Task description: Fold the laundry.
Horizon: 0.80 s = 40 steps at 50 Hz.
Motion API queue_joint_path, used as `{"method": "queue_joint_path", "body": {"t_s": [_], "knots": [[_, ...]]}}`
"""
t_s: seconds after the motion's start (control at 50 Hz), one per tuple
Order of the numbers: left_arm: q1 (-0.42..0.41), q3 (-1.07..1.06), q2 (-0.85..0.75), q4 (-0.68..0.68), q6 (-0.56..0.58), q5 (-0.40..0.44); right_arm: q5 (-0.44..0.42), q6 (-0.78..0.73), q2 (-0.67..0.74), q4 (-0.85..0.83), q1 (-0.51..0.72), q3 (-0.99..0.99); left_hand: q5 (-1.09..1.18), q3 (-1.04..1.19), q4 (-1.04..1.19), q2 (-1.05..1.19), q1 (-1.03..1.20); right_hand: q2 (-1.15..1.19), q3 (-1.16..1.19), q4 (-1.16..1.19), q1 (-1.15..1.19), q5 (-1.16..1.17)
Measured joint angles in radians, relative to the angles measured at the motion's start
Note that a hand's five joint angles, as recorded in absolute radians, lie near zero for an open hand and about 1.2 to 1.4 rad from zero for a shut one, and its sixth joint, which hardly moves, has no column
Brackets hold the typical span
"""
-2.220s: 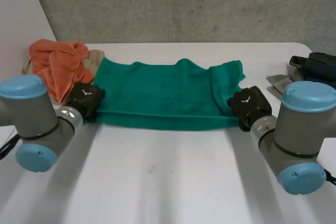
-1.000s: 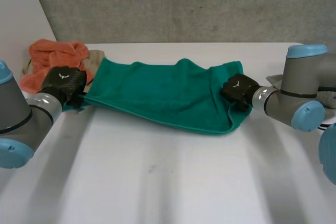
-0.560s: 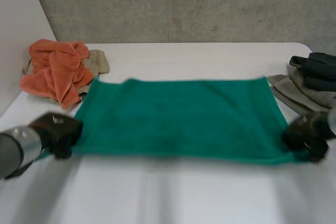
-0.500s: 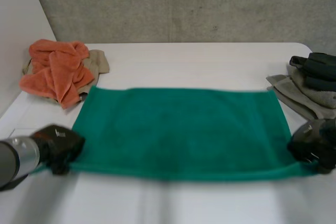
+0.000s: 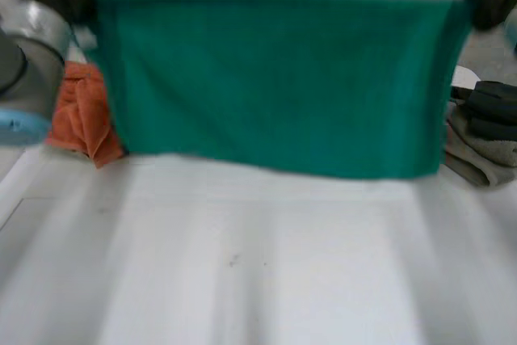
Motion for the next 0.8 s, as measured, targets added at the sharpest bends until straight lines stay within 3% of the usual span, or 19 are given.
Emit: {"method": "queue_joint_path", "body": {"t_s": [0.1, 0.18, 0.32, 0.52, 0.6, 0.7, 0.8], "knots": [[0.008, 0.040, 0.024, 0.131, -0.114, -0.048, 0.016, 0.100, -0.073, -0.217, 0.000, 0.035, 0.000, 0.000, 0.000, 0.000, 0.000, 0.000, 0.000, 0.000, 0.000, 0.000], [0.015, 0.032, 0.029, 0.133, -0.152, -0.052, 0.013, 0.102, -0.094, -0.255, 0.006, 0.073, 0.000, 0.000, 0.000, 0.000, 0.000, 0.000, 0.000, 0.000, 0.000, 0.000], [0.028, -0.036, 0.013, 0.095, -0.179, -0.032, -0.004, 0.072, -0.086, -0.218, 0.027, 0.149, 0.000, 0.000, 0.000, 0.000, 0.000, 0.000, 0.004, 0.000, 0.000, 0.004], [0.036, -0.298, -0.018, 0.060, -0.184, 0.018, -0.030, 0.014, -0.014, -0.096, 0.020, 0.331, 0.000, 0.000, 0.000, 0.000, 0.000, 0.000, 0.004, 0.000, 0.000, 0.006], [0.038, -0.460, -0.012, 0.021, -0.147, 0.069, -0.030, -0.043, 0.015, -0.027, -0.006, 0.431, 0.000, 0.000, 0.000, 0.000, 0.000, 0.000, 0.004, 0.000, 0.000, 0.006], [0.049, -0.653, 0.037, -0.088, -0.020, 0.125, -0.018, -0.154, 0.008, 0.141, -0.050, 0.547, 0.000, 0.000, 0.000, 0.000, 0.000, 0.000, 0.004, 0.000, 0.000, 0.006], [0.068, -0.817, 0.132, -0.320, 0.167, 0.149, 0.013, -0.317, -0.065, 0.421, -0.104, 0.649, 0.000, 0.000, 0.000, 0.000, 0.000, 0.000, 0.004, 0.000, 0.000, 0.006]]}}
